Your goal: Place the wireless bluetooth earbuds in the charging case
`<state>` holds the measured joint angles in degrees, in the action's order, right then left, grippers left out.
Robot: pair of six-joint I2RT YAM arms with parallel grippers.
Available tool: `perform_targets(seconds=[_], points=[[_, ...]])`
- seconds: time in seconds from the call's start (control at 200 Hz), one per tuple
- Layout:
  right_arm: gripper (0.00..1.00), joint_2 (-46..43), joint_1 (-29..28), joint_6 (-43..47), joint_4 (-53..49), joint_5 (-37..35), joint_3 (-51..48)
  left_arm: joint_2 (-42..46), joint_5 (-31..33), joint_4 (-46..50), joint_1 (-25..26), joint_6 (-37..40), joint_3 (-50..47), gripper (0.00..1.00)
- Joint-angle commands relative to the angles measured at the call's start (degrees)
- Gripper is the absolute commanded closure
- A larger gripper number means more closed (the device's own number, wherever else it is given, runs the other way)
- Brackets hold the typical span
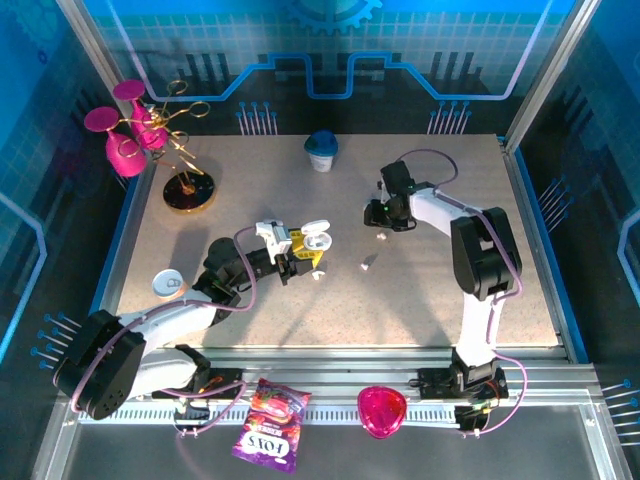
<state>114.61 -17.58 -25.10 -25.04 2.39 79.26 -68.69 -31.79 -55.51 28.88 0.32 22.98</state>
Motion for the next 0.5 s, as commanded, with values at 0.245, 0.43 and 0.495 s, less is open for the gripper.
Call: perform_targets(seconds=[0.245, 0.43, 0.495], points=[[0.56, 1.83, -3.62, 4.94, -7.46, -1.48, 2.22, 1.05, -1.34, -0.12, 0.18, 0.9, -0.39, 0.76], [0.56, -0.63, -5.04, 6.31, -10.53, -4.31, 0.34, 0.99, -1.44, -0.39, 0.16, 0.71, -0.36, 0.76], [0.56, -1.64, -5.55, 6.9, -11.03, -5.06, -0.6, 1.01, -1.39, -0.42, 0.09, 0.65, -0.31, 0.76]])
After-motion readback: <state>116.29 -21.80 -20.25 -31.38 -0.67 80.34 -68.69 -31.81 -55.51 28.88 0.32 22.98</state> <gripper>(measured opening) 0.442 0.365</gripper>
